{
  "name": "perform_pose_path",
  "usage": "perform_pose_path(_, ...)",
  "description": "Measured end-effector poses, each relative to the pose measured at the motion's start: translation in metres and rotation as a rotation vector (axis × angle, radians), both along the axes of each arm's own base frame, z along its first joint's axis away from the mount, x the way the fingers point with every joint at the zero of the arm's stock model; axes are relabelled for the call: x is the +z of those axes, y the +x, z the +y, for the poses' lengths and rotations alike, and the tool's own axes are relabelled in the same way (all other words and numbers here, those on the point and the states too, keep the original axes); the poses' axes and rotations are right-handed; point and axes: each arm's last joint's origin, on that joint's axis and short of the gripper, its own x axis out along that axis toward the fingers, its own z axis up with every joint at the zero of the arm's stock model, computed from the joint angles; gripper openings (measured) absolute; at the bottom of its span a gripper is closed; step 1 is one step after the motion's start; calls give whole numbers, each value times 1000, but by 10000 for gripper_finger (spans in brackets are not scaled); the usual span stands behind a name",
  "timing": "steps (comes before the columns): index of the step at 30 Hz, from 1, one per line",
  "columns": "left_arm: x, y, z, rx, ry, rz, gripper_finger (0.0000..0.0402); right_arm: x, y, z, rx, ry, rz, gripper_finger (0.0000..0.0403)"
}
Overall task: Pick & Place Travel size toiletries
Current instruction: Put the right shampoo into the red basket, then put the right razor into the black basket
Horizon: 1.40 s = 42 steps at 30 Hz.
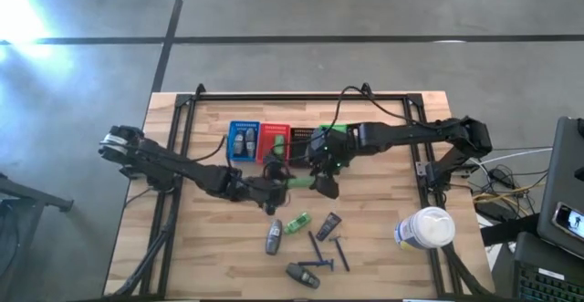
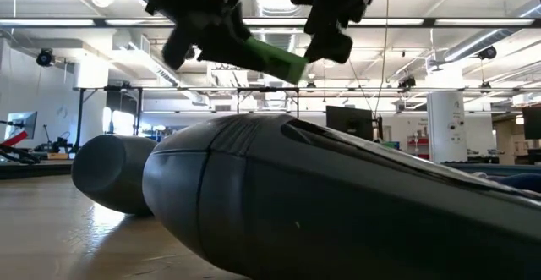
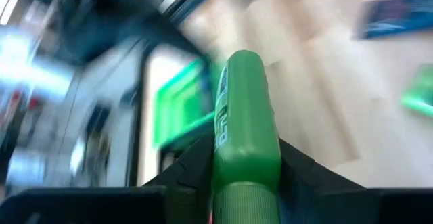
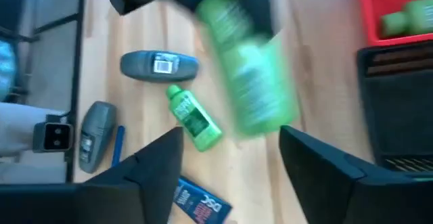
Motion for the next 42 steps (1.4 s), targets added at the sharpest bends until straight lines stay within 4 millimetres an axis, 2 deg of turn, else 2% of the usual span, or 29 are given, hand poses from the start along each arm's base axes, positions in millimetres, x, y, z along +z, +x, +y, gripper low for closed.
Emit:
perform_pose_path(6,10,-21,13,502,-197,-239,109,21,-15,-8,-153,-313,15,311)
perform_pose_path(10,10,-27,29,799,-522,-530,109,36,-29,-20,-315,-315,-18,340)
perform_pose_path(13,-9,-27,41,992,-737,-667,109,37,-40,-25,-382,-276,-6,354)
perform_pose_path(17,-35,-22,56,1126,-808,-733,109,33,-53,-24,-383,-272,5,360)
perform_pose_path(21,-54,-12,69,1163,-828,-701,116,16,-62,-19,-349,-238,79,353)
perform_pose_path(27,-64,-4,83,1187,-809,-679,154,-22,-73,5,-215,-124,225,346)
perform_pose_path(34,-68,-3,82,1181,-870,-618,213,-48,-86,38,-332,-10,353,361)
perform_pose_path(37,-61,-4,80,1156,-899,-590,234,-53,-86,53,-408,76,396,359)
perform_pose_path(42,-32,-9,65,965,-863,-479,248,-62,-78,82,-520,168,480,352)
